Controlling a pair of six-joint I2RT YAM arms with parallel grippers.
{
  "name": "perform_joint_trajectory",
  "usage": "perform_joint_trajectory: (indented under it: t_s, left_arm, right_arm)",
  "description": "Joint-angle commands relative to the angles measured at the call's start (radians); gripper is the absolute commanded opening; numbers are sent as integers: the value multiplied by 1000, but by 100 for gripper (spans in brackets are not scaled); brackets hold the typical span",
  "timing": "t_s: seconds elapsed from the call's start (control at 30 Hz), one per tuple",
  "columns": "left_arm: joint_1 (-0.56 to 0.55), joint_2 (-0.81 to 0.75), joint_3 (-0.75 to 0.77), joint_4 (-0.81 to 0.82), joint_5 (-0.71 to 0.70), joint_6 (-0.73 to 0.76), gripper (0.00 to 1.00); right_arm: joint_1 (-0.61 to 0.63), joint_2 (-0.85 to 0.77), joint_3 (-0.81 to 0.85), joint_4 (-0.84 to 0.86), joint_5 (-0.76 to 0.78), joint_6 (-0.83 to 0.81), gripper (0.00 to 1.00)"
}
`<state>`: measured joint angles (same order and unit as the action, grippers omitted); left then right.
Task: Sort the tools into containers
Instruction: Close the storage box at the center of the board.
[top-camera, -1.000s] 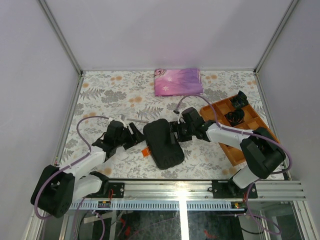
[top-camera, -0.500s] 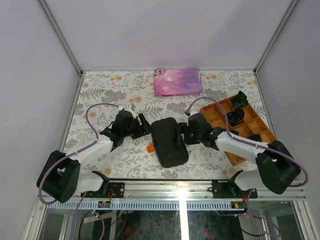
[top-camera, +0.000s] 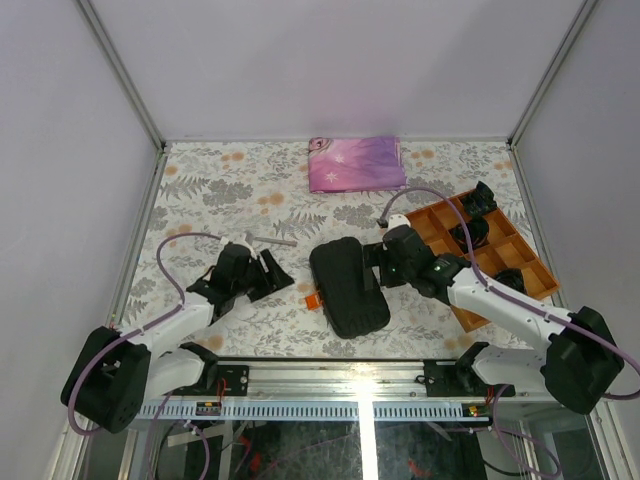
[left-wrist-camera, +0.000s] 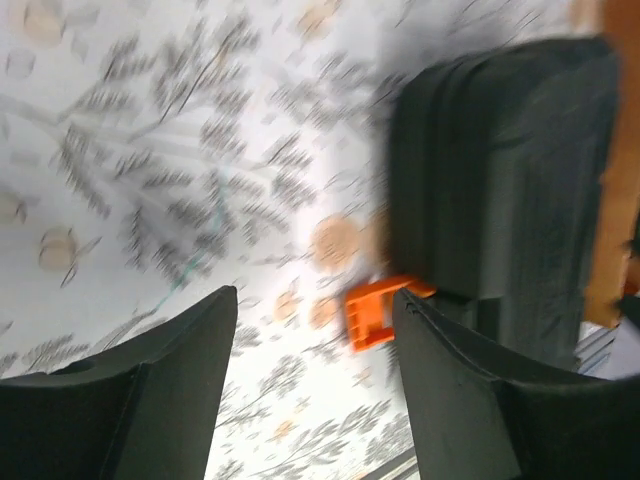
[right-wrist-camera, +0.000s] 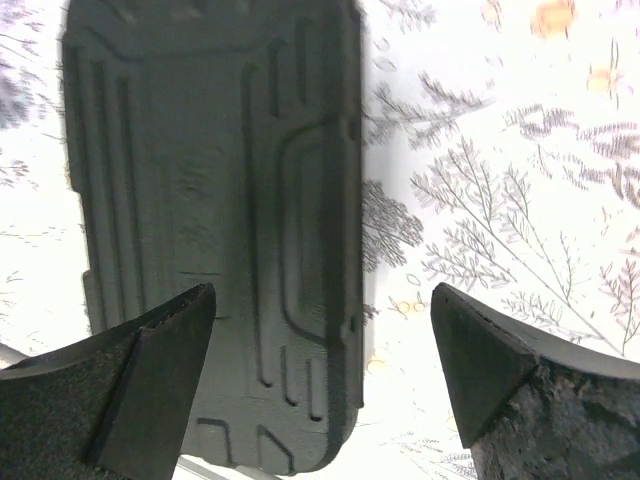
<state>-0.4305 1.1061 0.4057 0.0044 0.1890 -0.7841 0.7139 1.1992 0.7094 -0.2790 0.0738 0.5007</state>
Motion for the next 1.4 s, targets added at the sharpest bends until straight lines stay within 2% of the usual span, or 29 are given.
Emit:
perform_joint_trajectory:
  t_s: [0.0,0.1,0.33,0.5,0.7,0.8,0.9,1.17,1.37]
  left_arm:
    - [-10,-19,-85,71,62,-44,61]
    - [-43,-42,-110,72,48,-59,61]
    - [-115,-13,-122,104,16,-91,60]
    - [-183,47,-121,118,-38,-117,58]
    - [-249,110,-125,110,-105,-158,57]
    - [-285,129,-113,60,-155,-173,52]
    - [-320,129,-106,11,-202,-188,42]
    - [-391,204,-125,75,-221,-237,38]
    - [-430,271,-116,46,-270,-291,25]
  right_arm:
    - [86,13,137,-62,143,-91,95]
    - [148,36,168,-65,193,-95,95]
    - [248,101,208,-24,194,-119,91]
    - [362,204,285,-69,348,-144,94]
    - [436,275,337,-88,460,-148,99]
    - [447,276,338,-81,478,-138,100]
    - [451,259,323,-64,488,-127,100]
    - [451,244,297,-41,477,-104,97]
    - [452,246,279,-38,455,-117,99]
